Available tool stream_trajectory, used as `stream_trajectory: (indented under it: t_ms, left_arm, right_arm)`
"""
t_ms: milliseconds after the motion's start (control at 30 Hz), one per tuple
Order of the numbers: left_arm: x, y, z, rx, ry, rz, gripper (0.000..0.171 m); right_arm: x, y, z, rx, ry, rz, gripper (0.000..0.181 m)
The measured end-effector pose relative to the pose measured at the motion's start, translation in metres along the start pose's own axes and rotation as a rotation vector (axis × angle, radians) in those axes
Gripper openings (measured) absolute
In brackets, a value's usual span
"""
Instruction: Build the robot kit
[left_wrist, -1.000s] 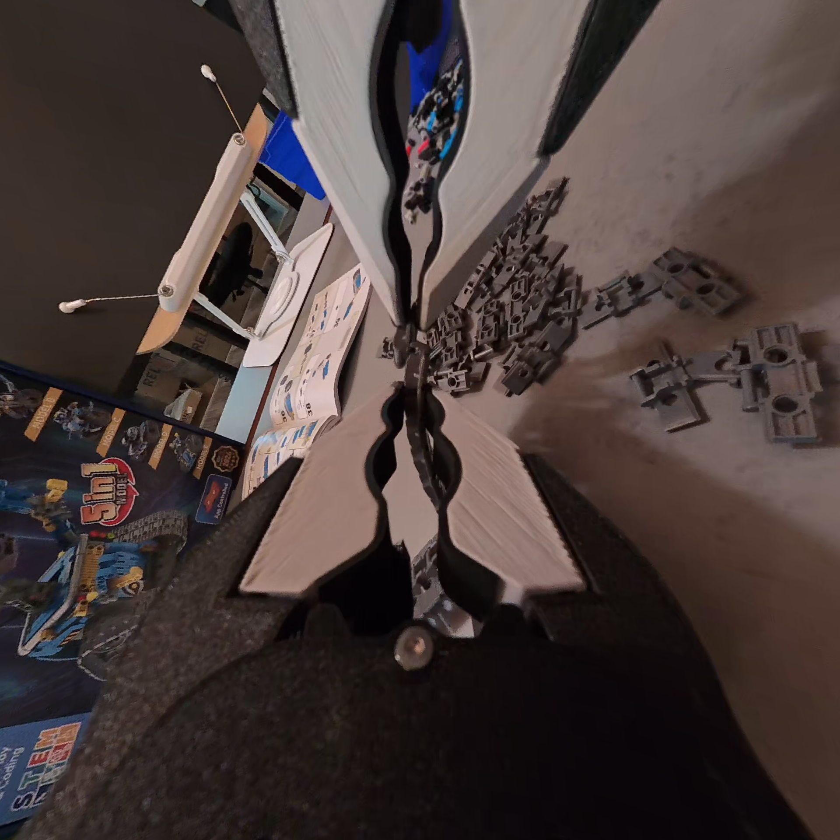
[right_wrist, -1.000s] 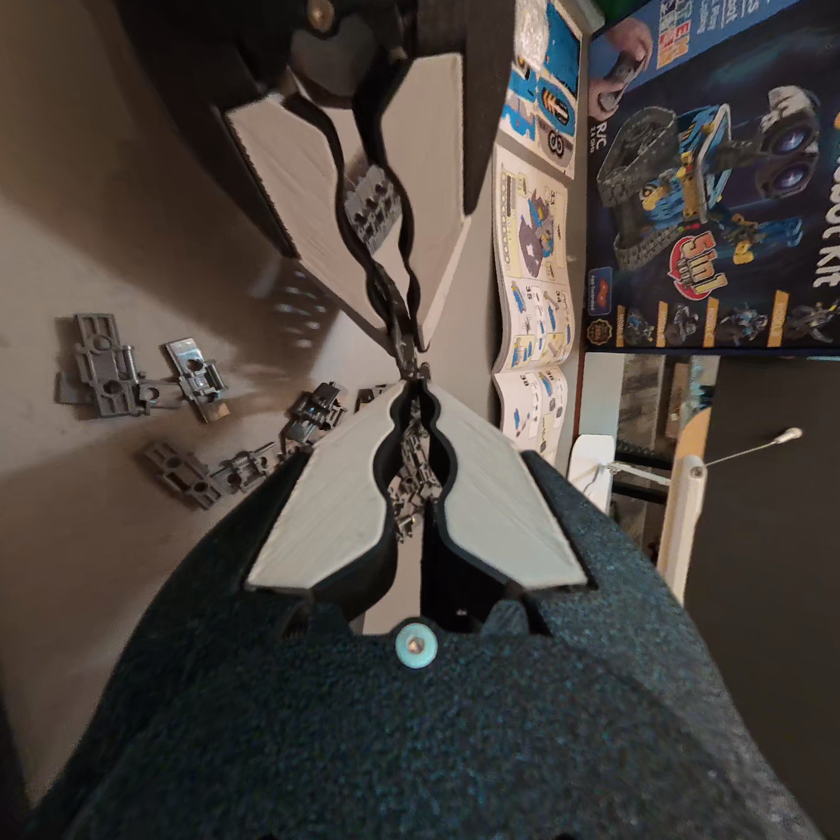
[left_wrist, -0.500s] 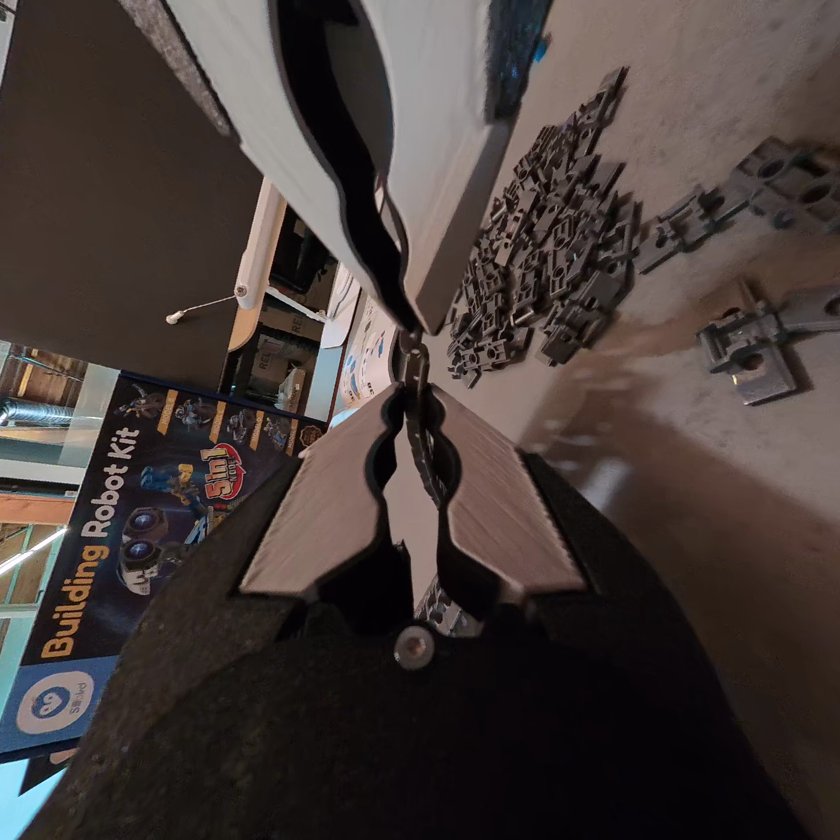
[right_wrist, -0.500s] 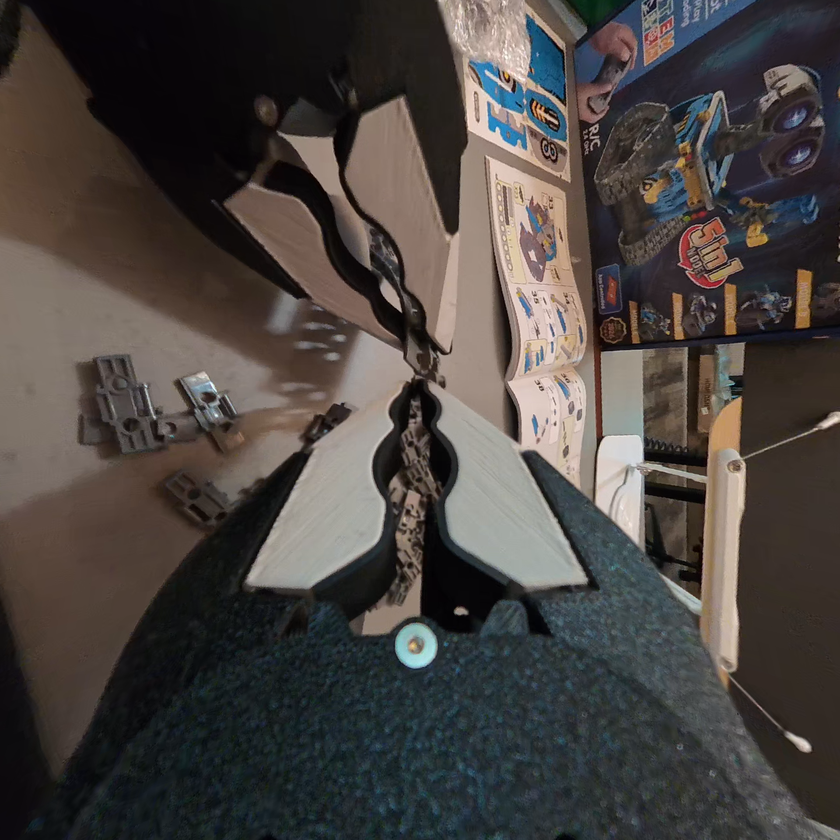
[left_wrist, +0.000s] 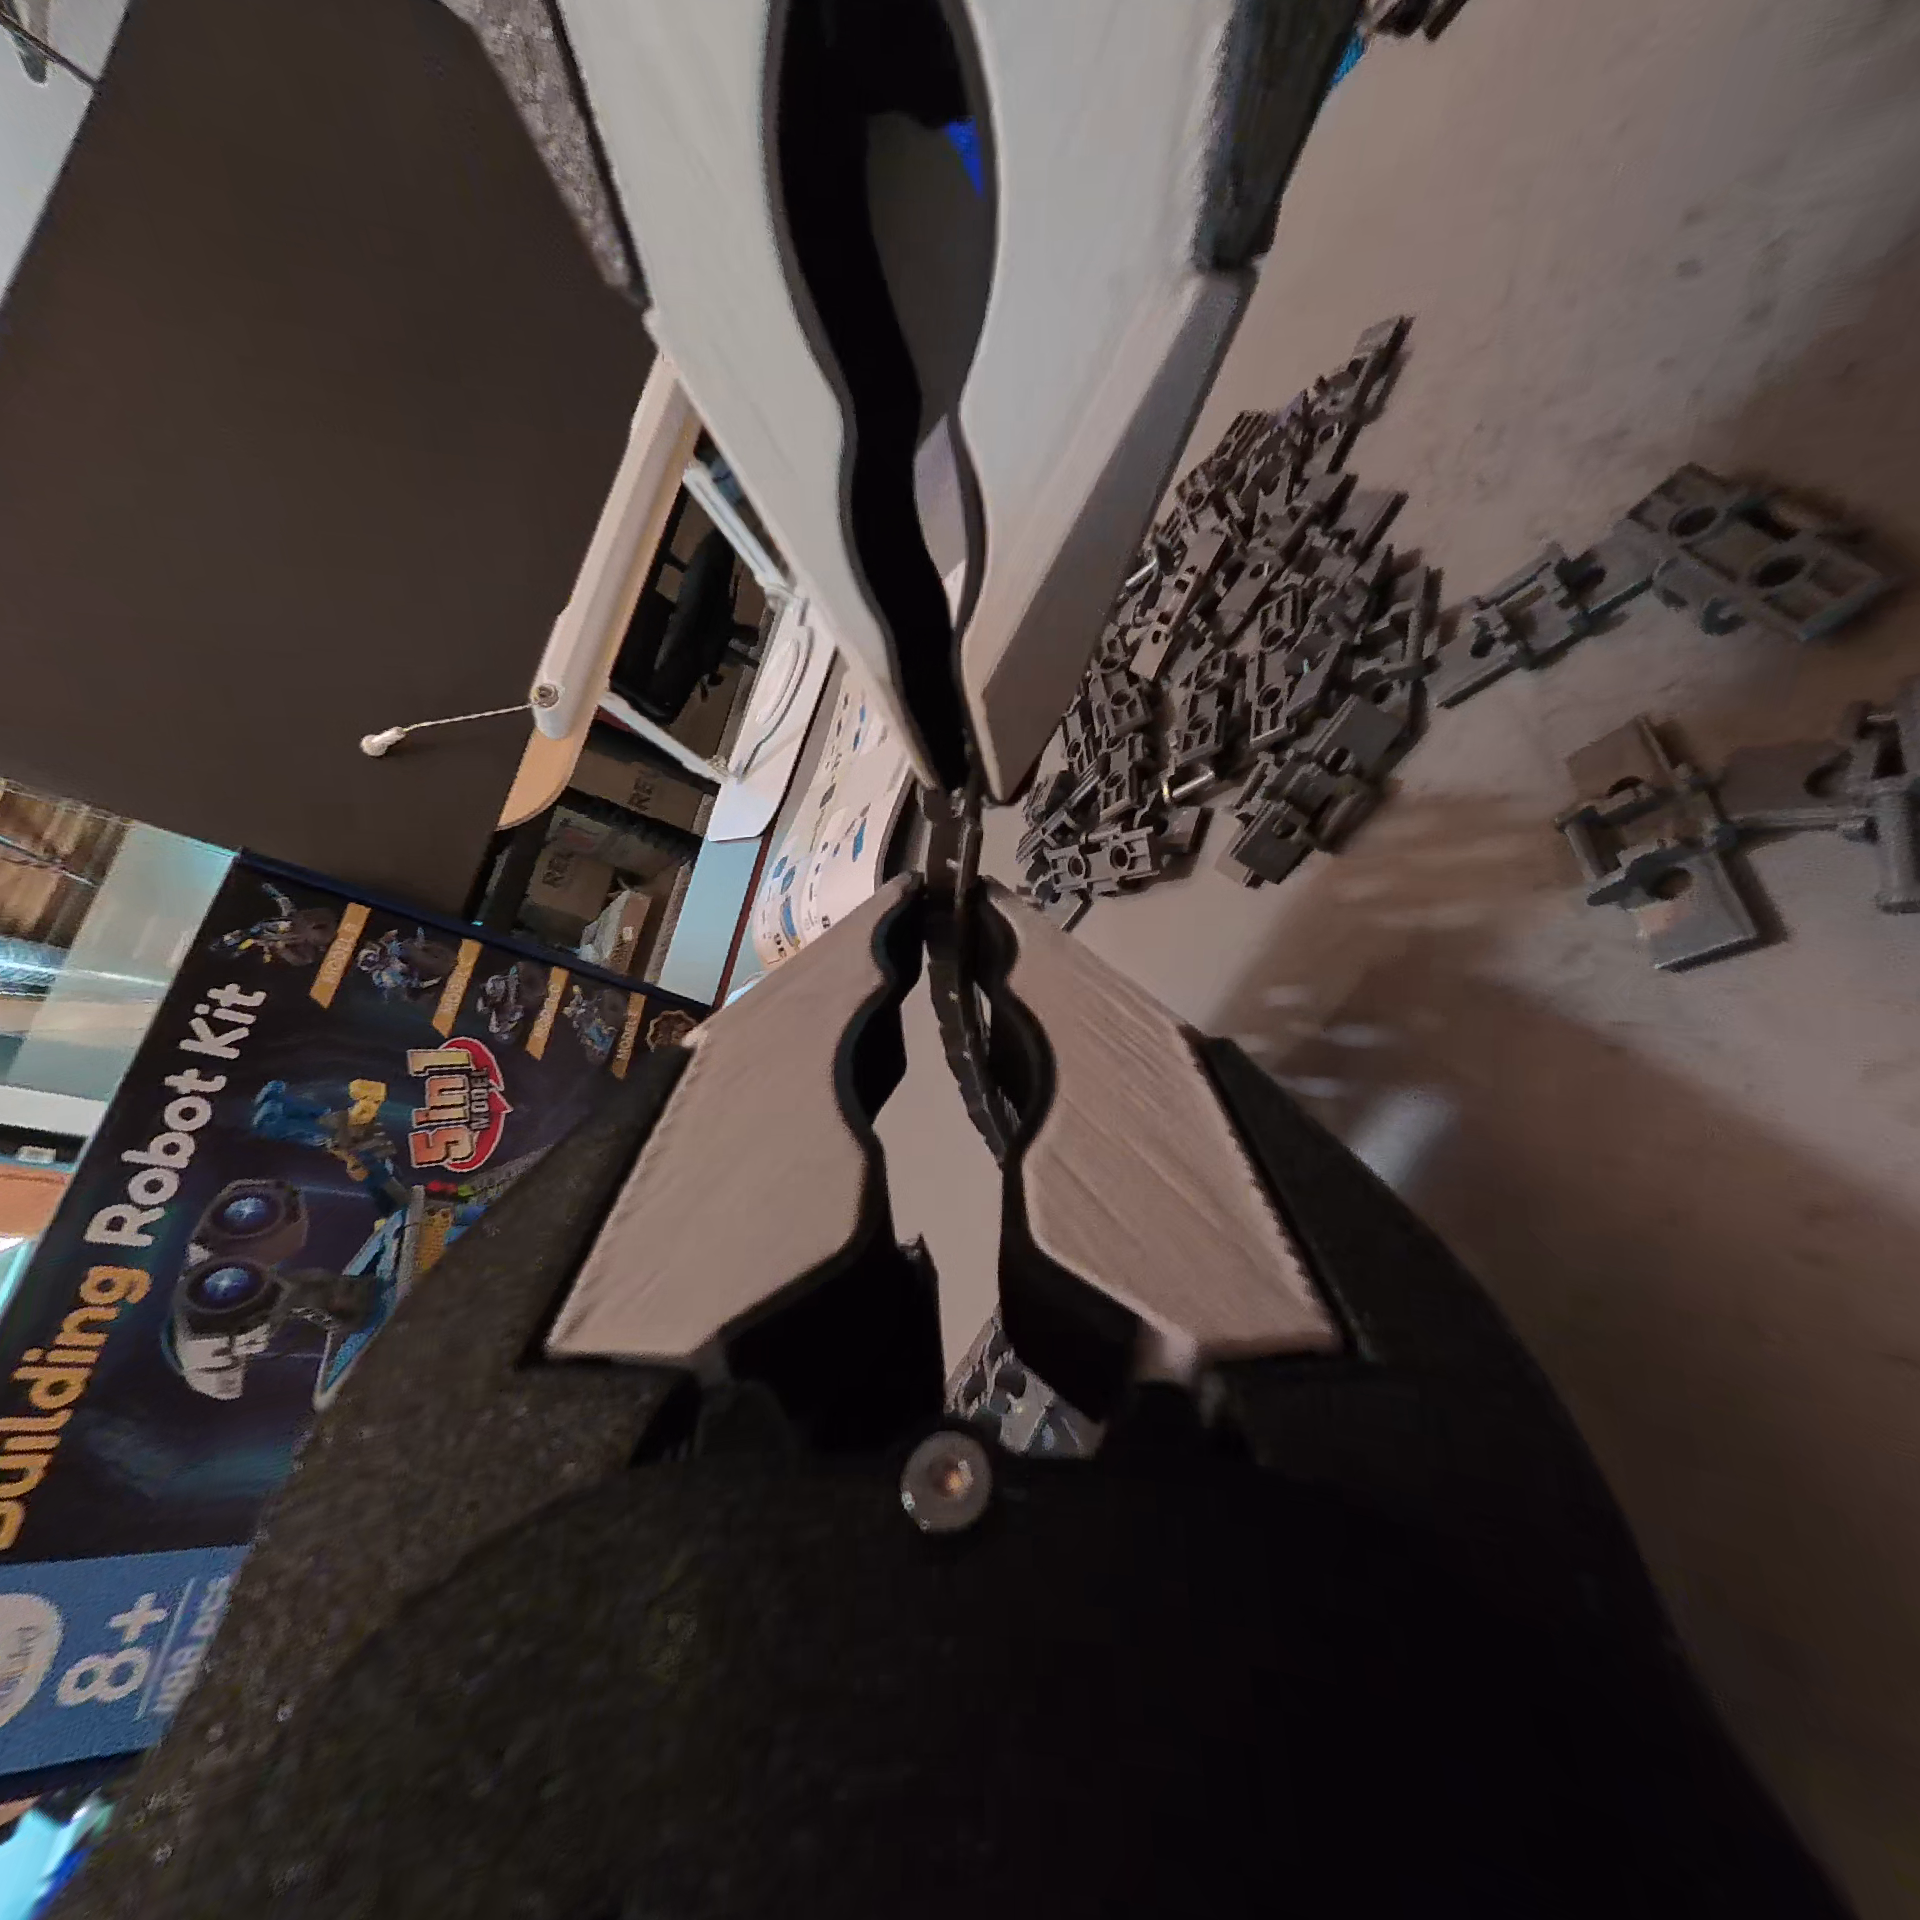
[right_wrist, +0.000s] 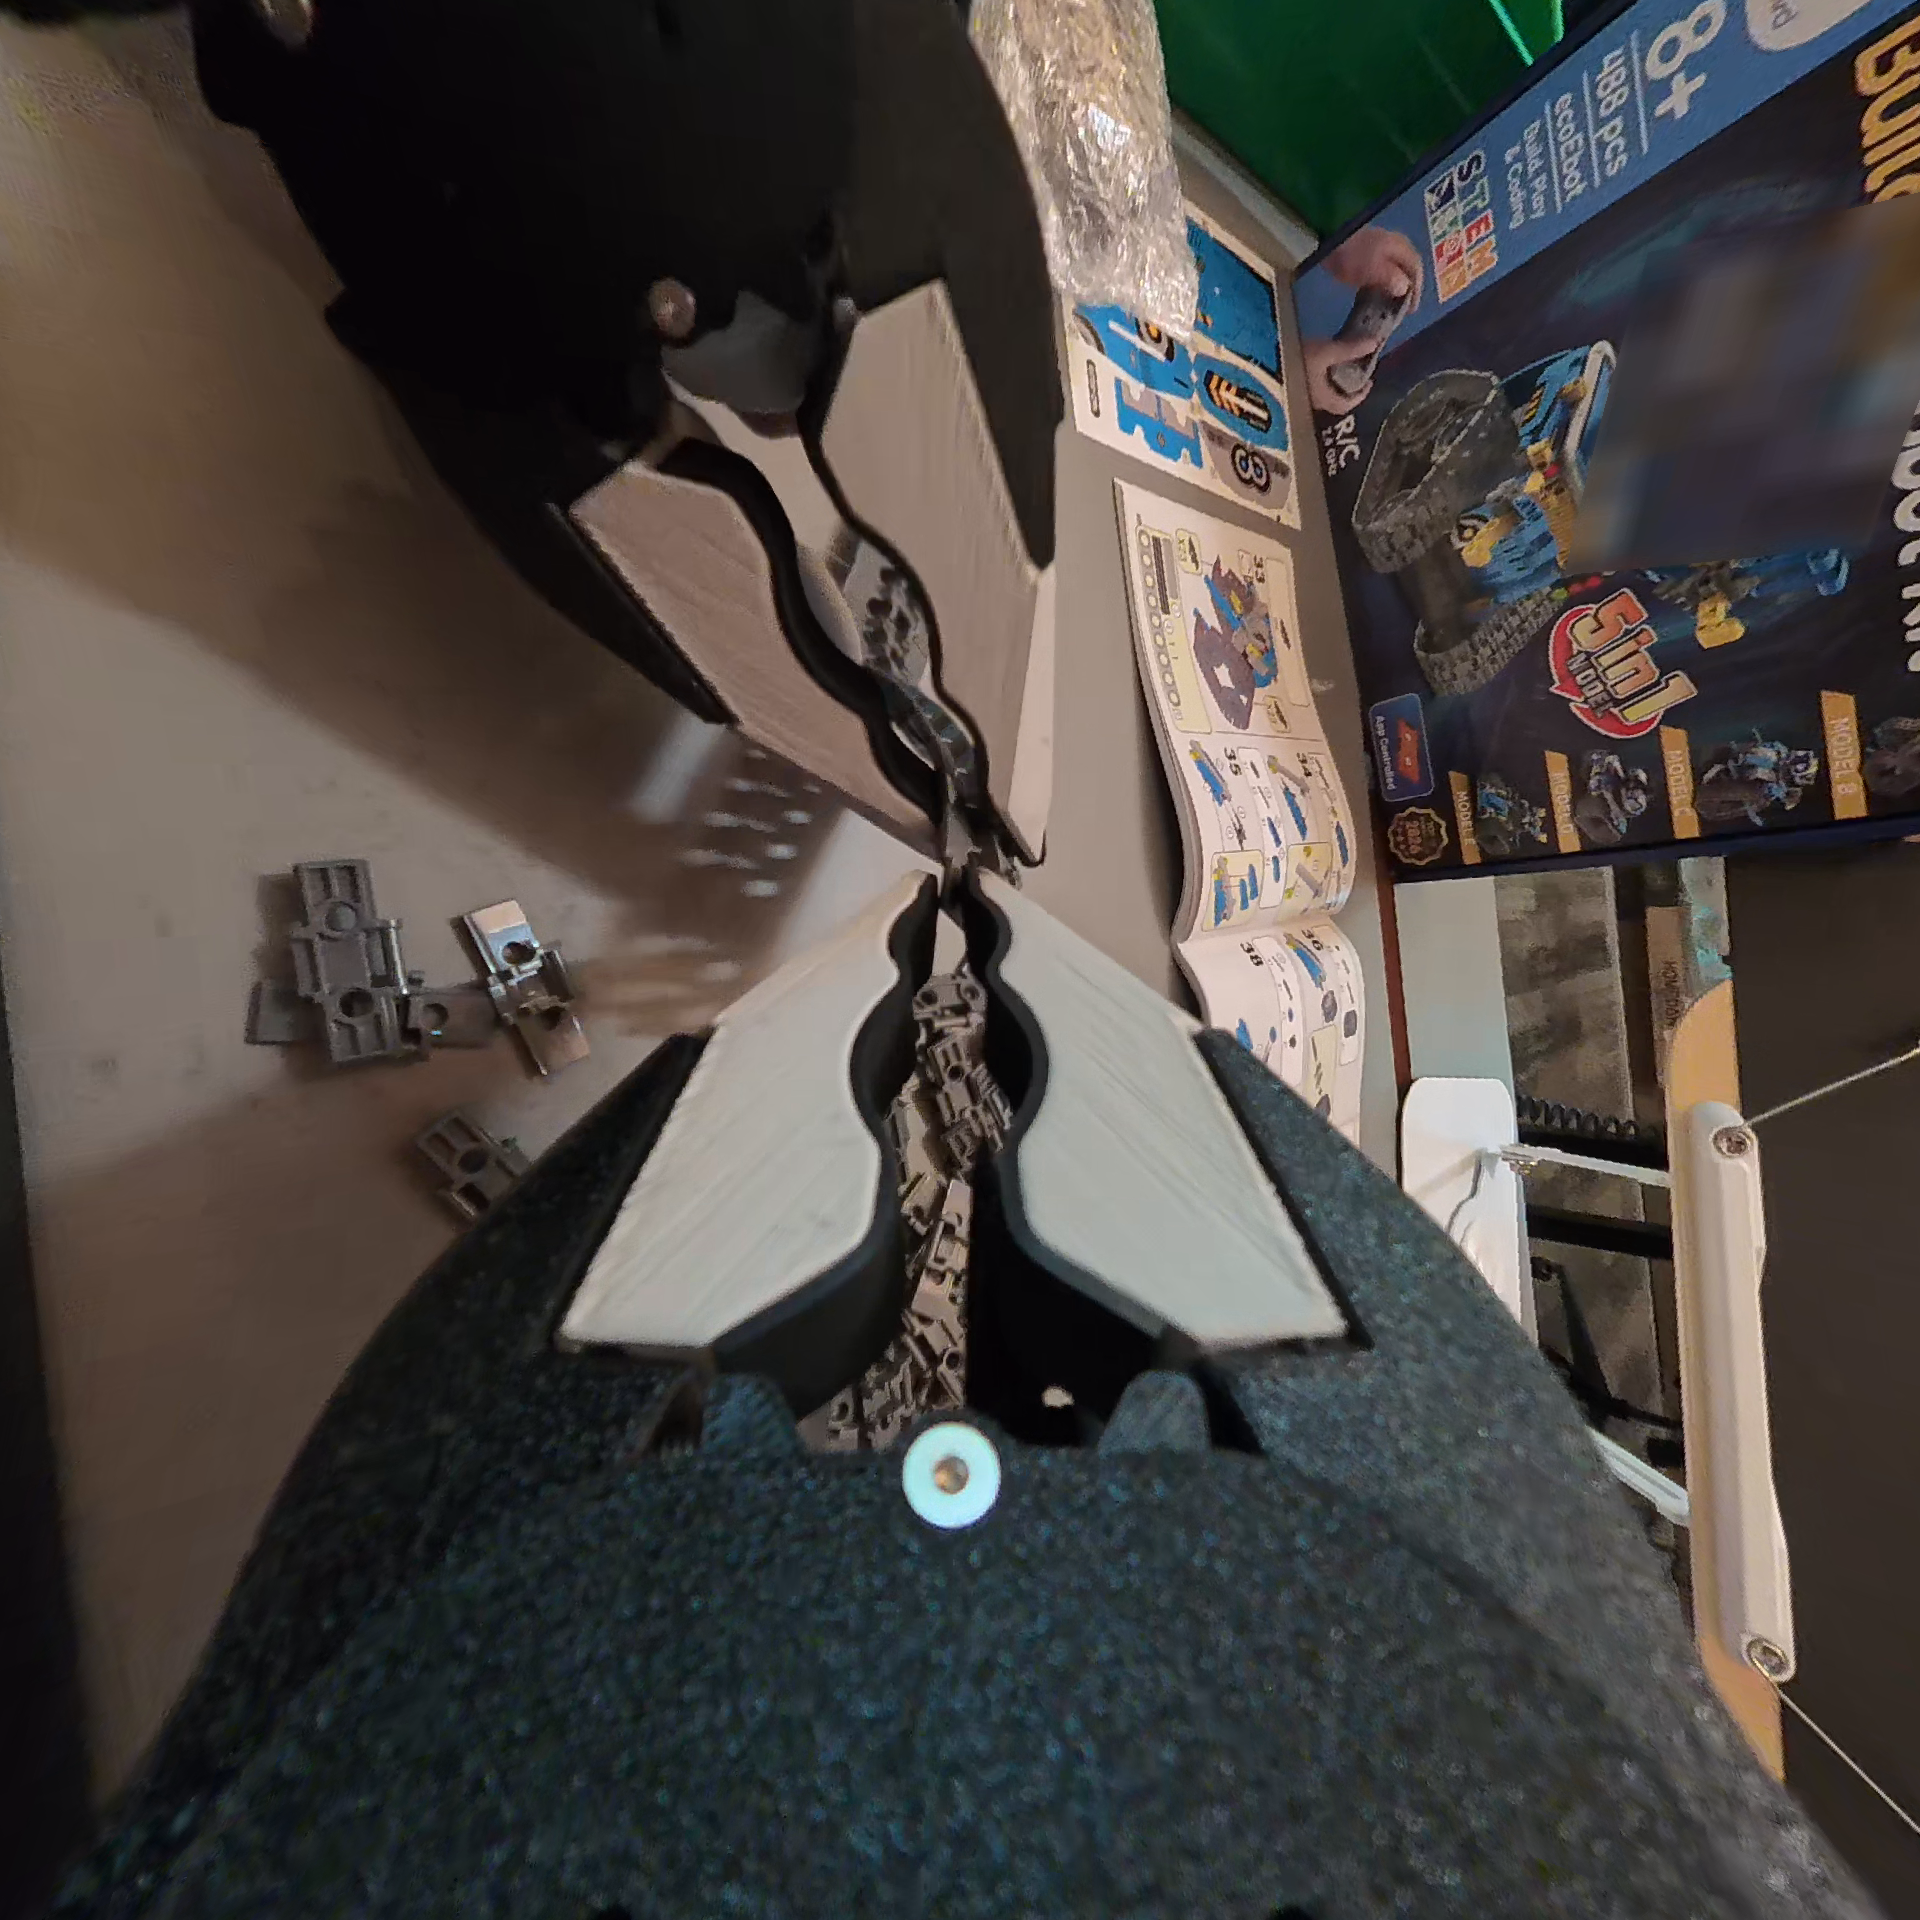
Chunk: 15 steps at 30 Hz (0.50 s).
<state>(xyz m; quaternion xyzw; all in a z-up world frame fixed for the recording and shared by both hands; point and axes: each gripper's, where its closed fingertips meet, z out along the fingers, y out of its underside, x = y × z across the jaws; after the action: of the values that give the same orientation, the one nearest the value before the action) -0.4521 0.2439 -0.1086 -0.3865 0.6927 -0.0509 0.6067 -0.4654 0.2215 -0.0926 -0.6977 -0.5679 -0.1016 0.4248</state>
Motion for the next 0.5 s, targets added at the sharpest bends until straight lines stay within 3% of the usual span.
stream_trajectory:
  t_ms: [500]
  left_arm:
    - [-0.0044, -0.0071, -0.0048, 0.069, -0.013, -0.023, 0.007]
  right_arm:
    - [0.0017, -0.0067, -0.0075, 0.081, -0.167, 0.165, 0.006]
